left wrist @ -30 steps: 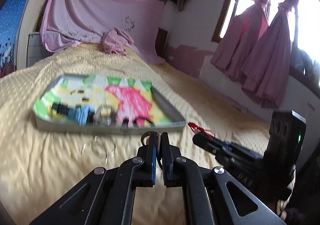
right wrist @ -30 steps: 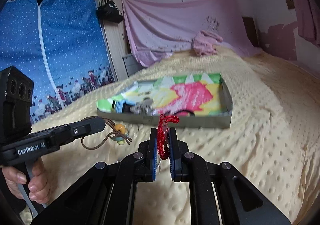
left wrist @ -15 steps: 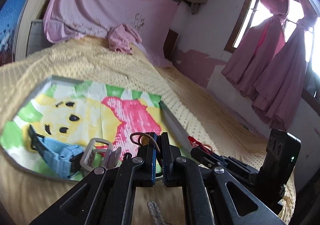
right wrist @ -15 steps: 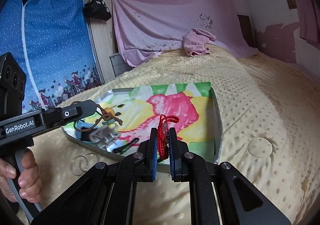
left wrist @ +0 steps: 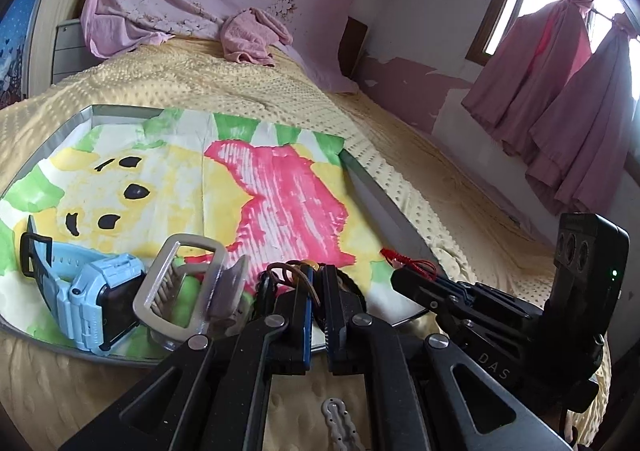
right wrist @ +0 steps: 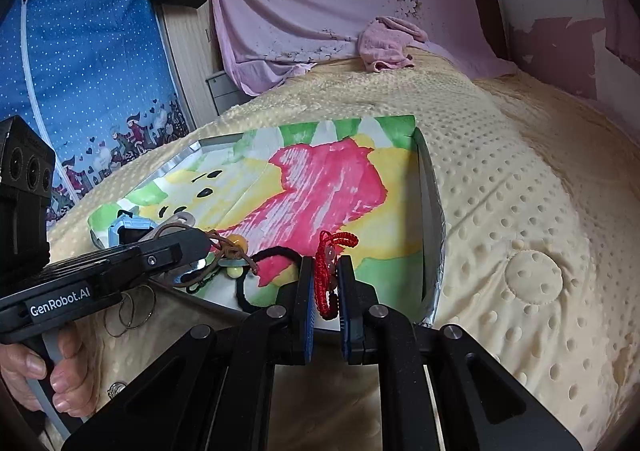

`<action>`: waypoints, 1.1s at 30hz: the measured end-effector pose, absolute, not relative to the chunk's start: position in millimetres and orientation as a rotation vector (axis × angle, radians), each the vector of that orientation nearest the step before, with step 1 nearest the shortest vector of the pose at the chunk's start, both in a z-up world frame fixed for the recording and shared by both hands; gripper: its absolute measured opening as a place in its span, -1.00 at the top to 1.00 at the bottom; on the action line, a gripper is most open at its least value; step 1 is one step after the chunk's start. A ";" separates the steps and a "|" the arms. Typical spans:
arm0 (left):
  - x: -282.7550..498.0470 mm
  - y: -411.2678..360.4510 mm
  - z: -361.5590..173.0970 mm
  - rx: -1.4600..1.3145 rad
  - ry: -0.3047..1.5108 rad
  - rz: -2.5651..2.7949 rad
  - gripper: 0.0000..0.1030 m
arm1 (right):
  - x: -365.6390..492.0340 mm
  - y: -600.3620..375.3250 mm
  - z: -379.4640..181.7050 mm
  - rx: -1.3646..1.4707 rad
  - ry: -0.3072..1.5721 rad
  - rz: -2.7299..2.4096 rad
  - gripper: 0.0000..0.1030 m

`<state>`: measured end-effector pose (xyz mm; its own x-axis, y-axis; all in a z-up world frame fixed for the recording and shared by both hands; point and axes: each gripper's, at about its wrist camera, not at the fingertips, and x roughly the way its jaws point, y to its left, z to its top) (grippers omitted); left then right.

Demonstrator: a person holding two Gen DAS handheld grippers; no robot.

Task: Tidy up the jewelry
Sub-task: 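Lower the keyring and red bracelet into the tray and open both tools, then move both tools back toward the small silver ring and silver clip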

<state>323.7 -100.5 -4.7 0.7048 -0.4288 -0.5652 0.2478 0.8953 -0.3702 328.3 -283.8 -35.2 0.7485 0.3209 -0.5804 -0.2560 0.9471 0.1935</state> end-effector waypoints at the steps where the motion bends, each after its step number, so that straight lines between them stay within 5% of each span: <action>1: 323.3 -99.3 -5.4 -0.280 0.699 -0.373 0.90 | 328.6 -282.9 -35.7 0.101 0.655 0.315 0.80; 6: 320.4 -91.6 -10.5 -0.318 0.710 -0.351 0.90 | 324.6 -282.5 -32.4 0.084 0.650 0.300 0.76; 11: 311.6 -90.7 -6.2 -0.309 0.685 -0.345 0.78 | 312.6 -290.3 -24.7 0.085 0.601 0.276 0.29; 17: 294.0 -90.8 7.3 -0.282 0.618 -0.324 0.27 | 298.5 -305.2 -7.4 0.120 0.542 0.239 0.01; 19: 284.6 -89.4 13.3 -0.273 0.579 -0.311 -0.15 | 293.7 -309.7 -2.7 0.136 0.536 0.235 -0.17; 23: 265.5 -84.4 27.6 -0.261 0.520 -0.286 -0.27 | 277.4 -313.5 6.2 0.141 0.505 0.228 -0.43; 25: 256.3 -82.0 32.8 -0.251 0.501 -0.265 -0.58 | 265.9 -311.9 12.5 0.121 0.475 0.224 -0.59; 28: 239.0 -75.4 40.8 -0.243 0.450 -0.226 -0.77 | 248.8 -309.8 22.3 0.101 0.435 0.223 -0.80; 33: 206.0 -61.9 46.5 -0.231 0.396 -0.162 -1.00 | 213.6 -309.7 40.9 0.097 0.355 0.225 -0.89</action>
<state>206.0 -61.9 46.5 0.9104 -0.2000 -0.3623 0.1105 0.9611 -0.2530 213.6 -309.7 40.9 0.9130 0.2347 -0.3335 -0.2008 0.9705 0.1335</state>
